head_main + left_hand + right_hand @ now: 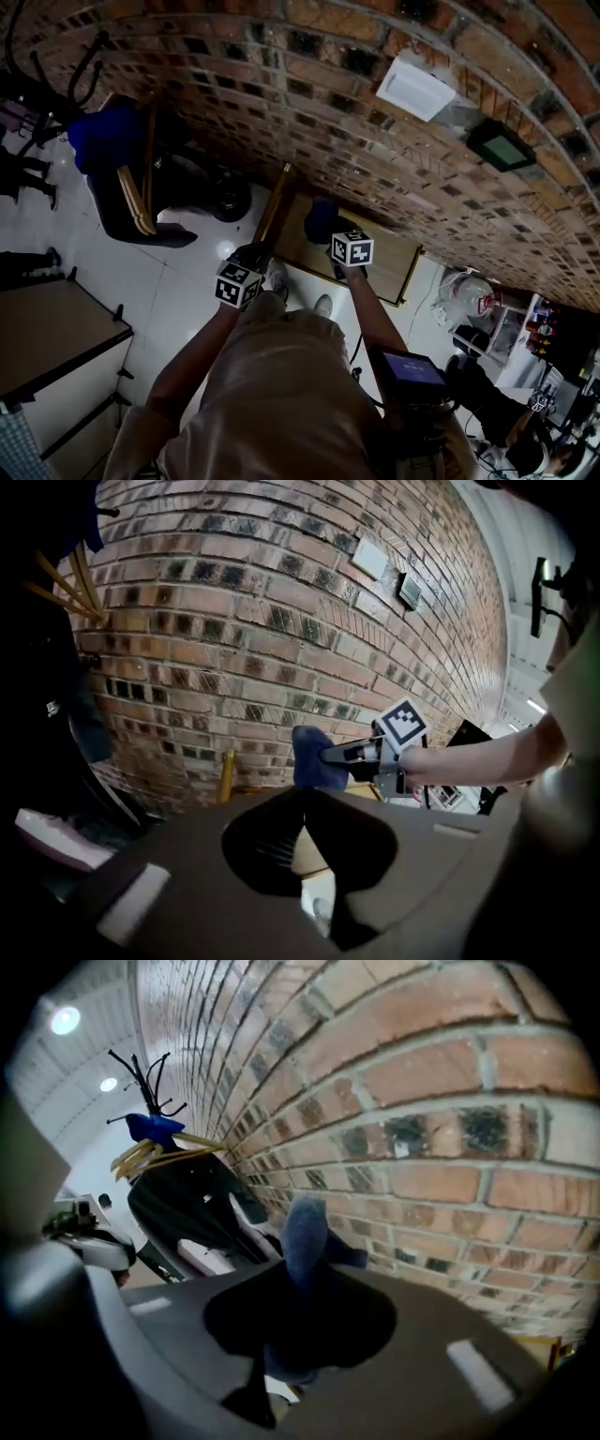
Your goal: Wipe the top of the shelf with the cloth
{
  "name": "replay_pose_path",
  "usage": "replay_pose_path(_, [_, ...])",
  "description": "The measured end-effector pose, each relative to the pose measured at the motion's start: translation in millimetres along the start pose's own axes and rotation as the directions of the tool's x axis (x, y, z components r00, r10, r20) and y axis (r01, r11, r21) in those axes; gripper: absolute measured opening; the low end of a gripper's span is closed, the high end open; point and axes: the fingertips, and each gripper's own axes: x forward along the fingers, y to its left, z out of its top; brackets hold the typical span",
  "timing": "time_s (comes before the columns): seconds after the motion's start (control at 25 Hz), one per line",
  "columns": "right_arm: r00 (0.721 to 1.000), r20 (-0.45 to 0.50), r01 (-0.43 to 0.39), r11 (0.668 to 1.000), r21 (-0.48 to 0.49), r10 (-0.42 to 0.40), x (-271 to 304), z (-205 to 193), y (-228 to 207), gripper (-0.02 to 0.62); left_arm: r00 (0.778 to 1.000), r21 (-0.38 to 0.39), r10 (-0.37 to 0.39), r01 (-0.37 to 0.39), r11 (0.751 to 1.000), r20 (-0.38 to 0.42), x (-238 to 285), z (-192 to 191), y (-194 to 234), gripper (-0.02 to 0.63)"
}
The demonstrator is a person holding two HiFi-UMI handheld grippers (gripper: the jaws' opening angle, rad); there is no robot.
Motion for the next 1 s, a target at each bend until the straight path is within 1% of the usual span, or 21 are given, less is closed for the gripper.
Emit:
replay_pose_path(0.16, [0.997,-0.076,0.025,0.999,0.023,-0.023,62.6,-11.5,-4.5,0.078,0.999,0.03,-0.038,0.039,0.999,-0.035,0.3,6.0,16.8,-0.021])
replay_pose_path(0.44, [0.975,-0.203,0.101,0.994,0.049,-0.089,156.4,-45.0,-23.0,0.078,0.993,0.06,-0.107,0.109,0.992,-0.04,-9.4,9.7,35.4,-0.021])
replay_pose_path(0.64, [0.958,-0.263,0.137,0.987,0.079,-0.112,207.4,-64.0,-31.0,0.078,0.991,0.04,-0.094,0.098,0.994,-0.09,-17.1,-3.2,52.6,-0.021])
replay_pose_path(0.8, [0.942,-0.308,0.161,0.985,0.057,-0.136,237.4,-81.8,-41.3,0.078,0.992,0.014,-0.086,0.087,0.996,-0.088,-19.3,-15.6,55.8,-0.021])
replay_pose_path(1.0, [0.919,-0.355,0.197,0.98,0.038,-0.171,262.7,-108.9,-50.3,0.078,0.989,0.015,-0.068,0.07,0.997,-0.13,-31.1,-25.7,53.8,-0.021])
